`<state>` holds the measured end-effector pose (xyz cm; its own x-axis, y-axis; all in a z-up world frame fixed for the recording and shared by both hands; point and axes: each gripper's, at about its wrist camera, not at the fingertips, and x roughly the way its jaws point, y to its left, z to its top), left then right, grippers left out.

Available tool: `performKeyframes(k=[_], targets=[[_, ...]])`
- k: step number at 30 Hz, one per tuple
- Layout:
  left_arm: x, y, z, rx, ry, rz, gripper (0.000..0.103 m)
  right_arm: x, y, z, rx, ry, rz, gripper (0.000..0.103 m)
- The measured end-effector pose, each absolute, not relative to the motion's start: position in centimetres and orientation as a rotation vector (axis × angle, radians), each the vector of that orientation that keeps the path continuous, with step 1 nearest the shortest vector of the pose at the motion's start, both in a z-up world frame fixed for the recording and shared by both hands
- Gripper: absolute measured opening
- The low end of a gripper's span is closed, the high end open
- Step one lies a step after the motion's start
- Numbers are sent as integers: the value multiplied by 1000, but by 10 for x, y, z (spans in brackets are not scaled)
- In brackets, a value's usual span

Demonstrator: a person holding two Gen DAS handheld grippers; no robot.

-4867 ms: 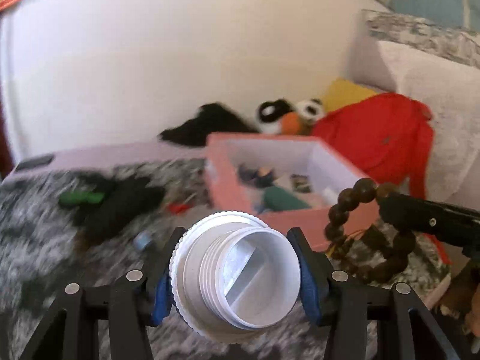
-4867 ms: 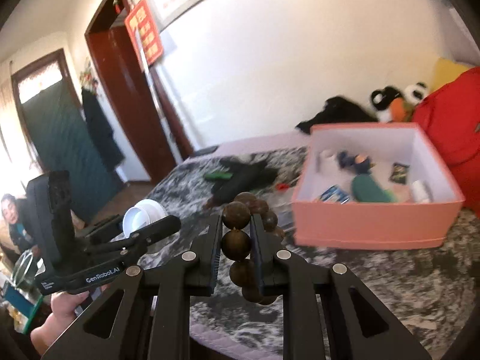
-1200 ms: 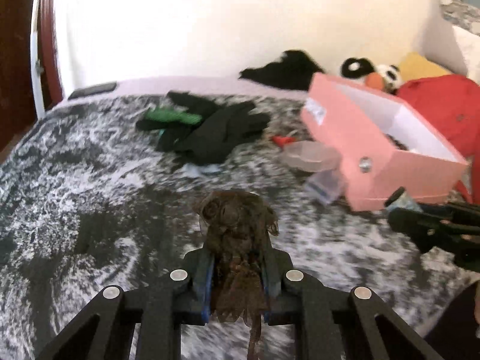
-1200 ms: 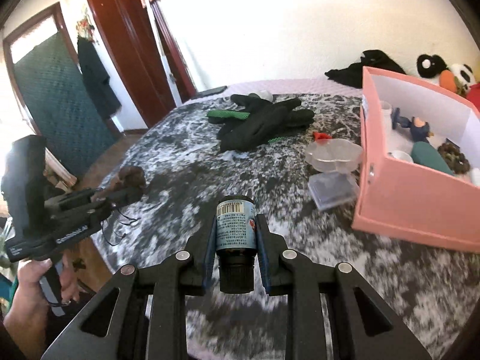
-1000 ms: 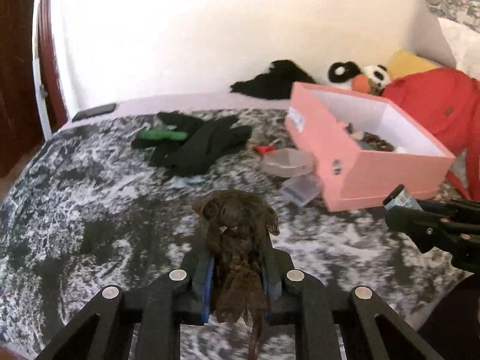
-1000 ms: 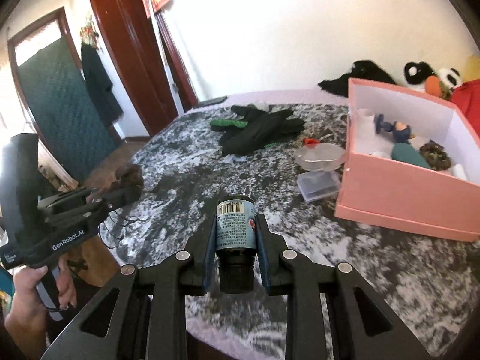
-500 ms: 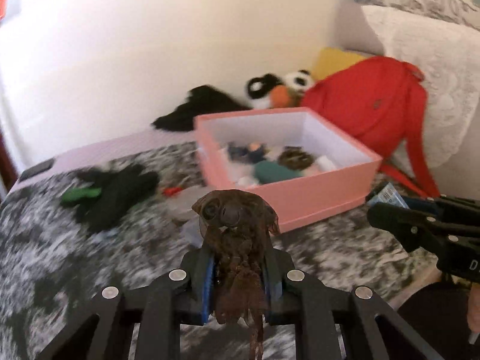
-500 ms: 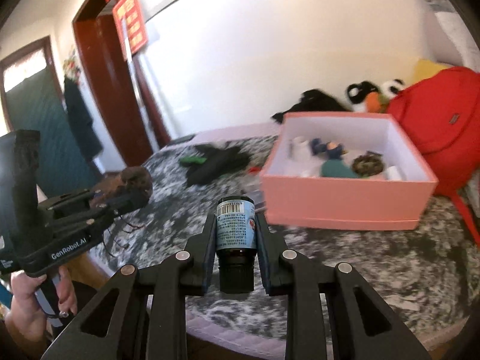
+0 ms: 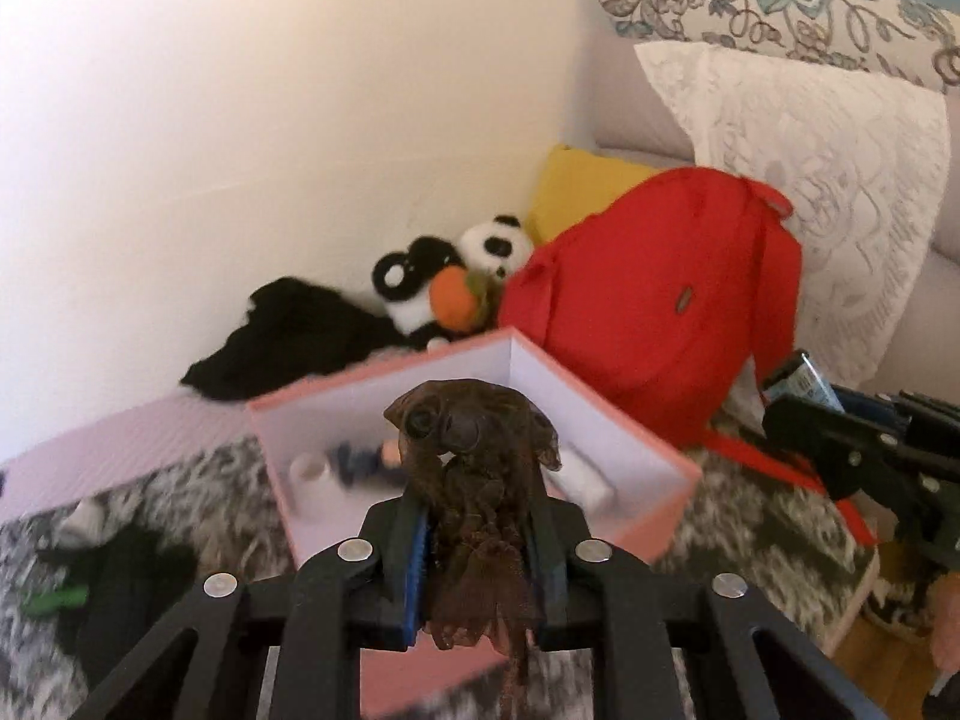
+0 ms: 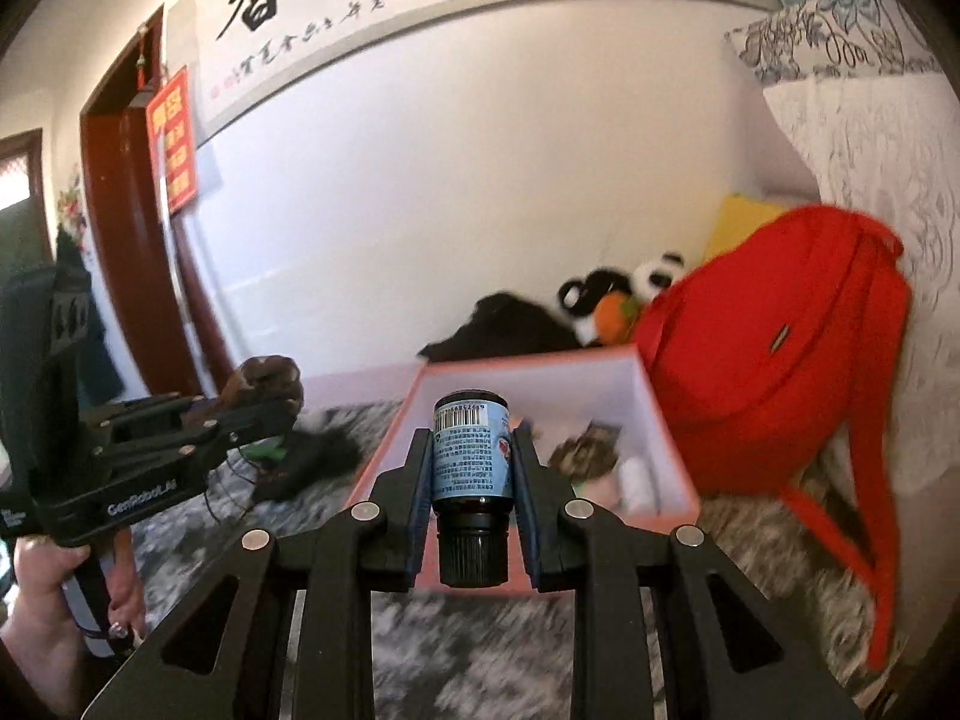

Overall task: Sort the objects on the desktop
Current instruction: 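Carry the tassel and bottle over the pink box and open both tools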

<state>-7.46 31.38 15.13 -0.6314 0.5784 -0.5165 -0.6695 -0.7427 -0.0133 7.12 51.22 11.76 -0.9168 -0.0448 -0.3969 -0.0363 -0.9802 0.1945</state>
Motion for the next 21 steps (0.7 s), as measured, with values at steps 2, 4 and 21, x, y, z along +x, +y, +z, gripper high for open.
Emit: performKeyframes(k=[2,4,21], targets=[[-104,329,150,-678,239,2326,35,44,523,119,645,-307,-3064,26],[-134,342,145,-730,236,2334,92,6,533,115,698,-298,-3045,27],[-162,183,97,-905,59,2557,101,-41,514,71,844,-481,-2966,93]])
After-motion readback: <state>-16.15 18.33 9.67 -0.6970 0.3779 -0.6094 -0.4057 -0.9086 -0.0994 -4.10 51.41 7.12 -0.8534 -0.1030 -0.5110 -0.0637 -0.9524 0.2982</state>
